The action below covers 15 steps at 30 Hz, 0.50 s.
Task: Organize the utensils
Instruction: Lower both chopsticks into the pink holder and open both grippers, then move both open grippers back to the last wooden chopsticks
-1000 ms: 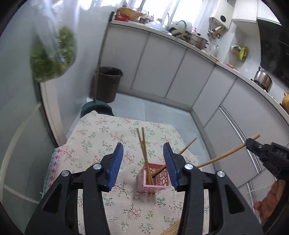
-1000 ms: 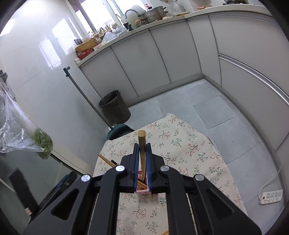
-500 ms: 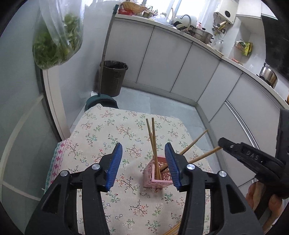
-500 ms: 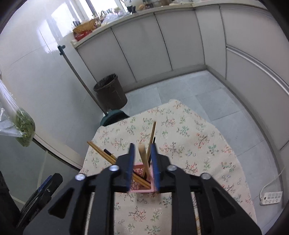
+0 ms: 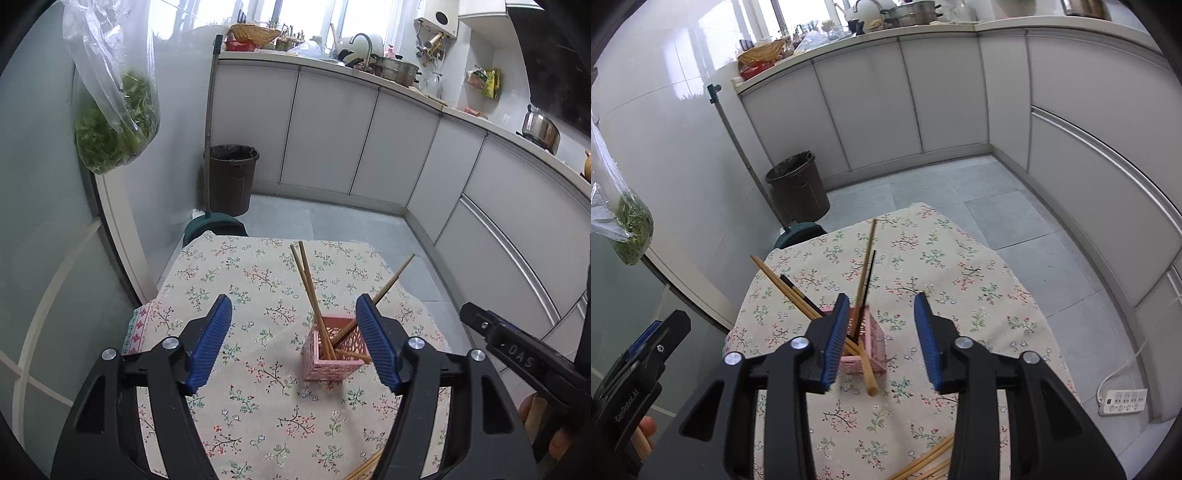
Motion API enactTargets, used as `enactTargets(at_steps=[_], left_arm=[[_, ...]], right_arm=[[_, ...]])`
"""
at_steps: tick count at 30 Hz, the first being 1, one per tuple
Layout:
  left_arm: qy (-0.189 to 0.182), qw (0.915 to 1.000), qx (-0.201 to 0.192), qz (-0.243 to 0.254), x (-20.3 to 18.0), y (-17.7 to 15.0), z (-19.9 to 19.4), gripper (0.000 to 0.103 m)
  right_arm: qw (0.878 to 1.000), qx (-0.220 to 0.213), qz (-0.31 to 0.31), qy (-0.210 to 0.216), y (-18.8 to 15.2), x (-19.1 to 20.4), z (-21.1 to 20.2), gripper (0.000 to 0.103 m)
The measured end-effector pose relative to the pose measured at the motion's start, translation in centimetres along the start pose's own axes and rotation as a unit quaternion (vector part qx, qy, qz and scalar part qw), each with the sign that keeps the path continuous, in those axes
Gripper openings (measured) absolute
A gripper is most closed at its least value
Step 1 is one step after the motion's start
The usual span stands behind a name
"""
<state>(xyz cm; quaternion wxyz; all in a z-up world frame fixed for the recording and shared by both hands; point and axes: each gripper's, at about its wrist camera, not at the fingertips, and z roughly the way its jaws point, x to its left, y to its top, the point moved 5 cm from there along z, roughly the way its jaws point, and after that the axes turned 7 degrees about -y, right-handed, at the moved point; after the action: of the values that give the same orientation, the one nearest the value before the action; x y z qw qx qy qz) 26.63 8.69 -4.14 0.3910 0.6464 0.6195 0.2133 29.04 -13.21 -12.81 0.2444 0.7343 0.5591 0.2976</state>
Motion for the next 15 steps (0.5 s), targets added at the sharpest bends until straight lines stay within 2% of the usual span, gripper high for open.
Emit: enactTargets(at_steps=[2,3,5,10,12,15], left_arm=[[0.005,0.9999,0.001,0.009,-0.4,-0.3,-0.2,0.078],[0.007,0.9999,-0.001,0.012,-0.5,-0.4,-0.3,0.080],[0.010,0.9997,-0.001,0.023,-0.9,-0.7,-0.5,0.081],[0.018,0.9987,0.011,0.046,-2.0,-1.8,-0.2,0.089],[0.019,0.9982,0.016,0.054,-2.4,-2.4,-0.1,0.090],[0.019,0.9975,0.029,0.062,-2.9,-3.6,0.3,0.093]], right_arm=[[1.000,-0.012,0.015,-0.008,-0.4,-1.1,-0.8,0.052],[1.000,-0.017,0.020,-0.011,-0.5,-1.4,-1.0,0.061],[0.999,-0.031,0.024,-0.020,-0.8,-2.3,-1.7,0.068],[0.998,-0.048,0.018,-0.047,-2.0,-3.5,-2.7,0.082],[0.996,-0.061,0.017,-0.060,-2.5,-4.1,-3.2,0.093],[0.995,-0.072,0.018,-0.074,-3.2,-5.0,-3.7,0.097]])
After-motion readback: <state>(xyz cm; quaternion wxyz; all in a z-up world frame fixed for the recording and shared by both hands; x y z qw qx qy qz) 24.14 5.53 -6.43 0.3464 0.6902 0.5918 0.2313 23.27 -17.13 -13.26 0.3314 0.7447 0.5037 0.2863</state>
